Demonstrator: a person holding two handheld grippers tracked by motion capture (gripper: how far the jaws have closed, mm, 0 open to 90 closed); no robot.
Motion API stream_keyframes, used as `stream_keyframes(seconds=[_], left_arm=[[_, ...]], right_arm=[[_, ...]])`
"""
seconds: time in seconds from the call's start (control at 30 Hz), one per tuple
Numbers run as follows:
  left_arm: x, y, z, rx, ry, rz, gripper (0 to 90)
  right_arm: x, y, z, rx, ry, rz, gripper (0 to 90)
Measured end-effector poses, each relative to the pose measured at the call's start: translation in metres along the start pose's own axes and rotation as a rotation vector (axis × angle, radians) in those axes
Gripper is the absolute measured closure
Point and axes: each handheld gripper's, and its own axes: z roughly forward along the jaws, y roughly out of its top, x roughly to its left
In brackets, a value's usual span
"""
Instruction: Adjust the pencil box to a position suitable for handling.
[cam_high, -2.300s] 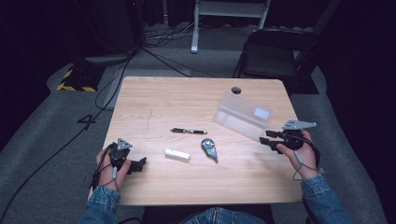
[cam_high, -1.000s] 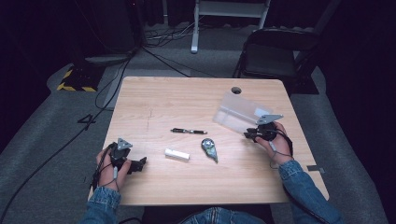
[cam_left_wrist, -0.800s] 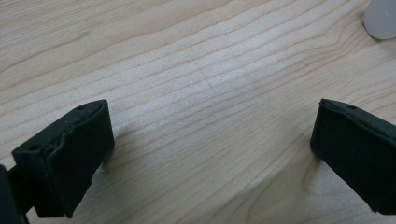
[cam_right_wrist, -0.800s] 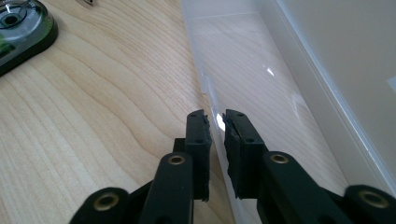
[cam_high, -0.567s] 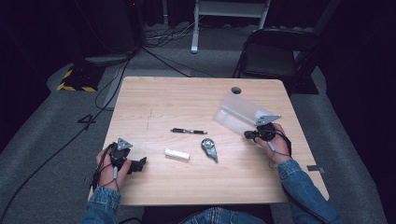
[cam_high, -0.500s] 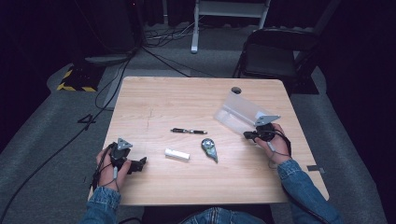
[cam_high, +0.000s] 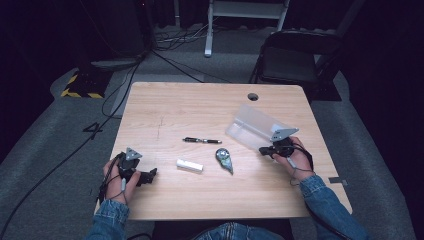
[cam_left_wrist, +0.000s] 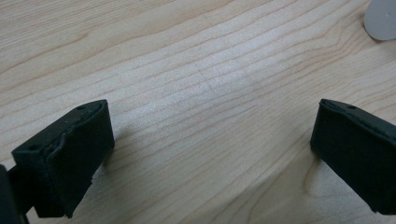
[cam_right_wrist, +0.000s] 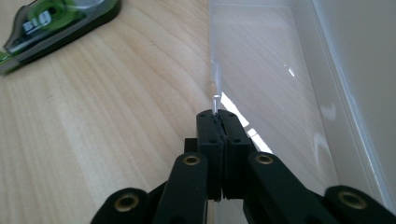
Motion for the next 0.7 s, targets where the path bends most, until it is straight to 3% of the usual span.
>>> stream_keyframes(seconds=[0.3, 0.7], left_arm=[[0.0, 0.002, 0.002, -0.003, -0.004, 0.003, 0.0], [0.0, 0.004, 0.004, -0.004, -0.007, 0.004, 0.0]], right_arm=[[0.016, 0.0, -0.004, 0.032, 0.041, -0.065, 89.3], [0.028, -0.004, -0.01, 0.047, 0.078, -0.095, 89.3]])
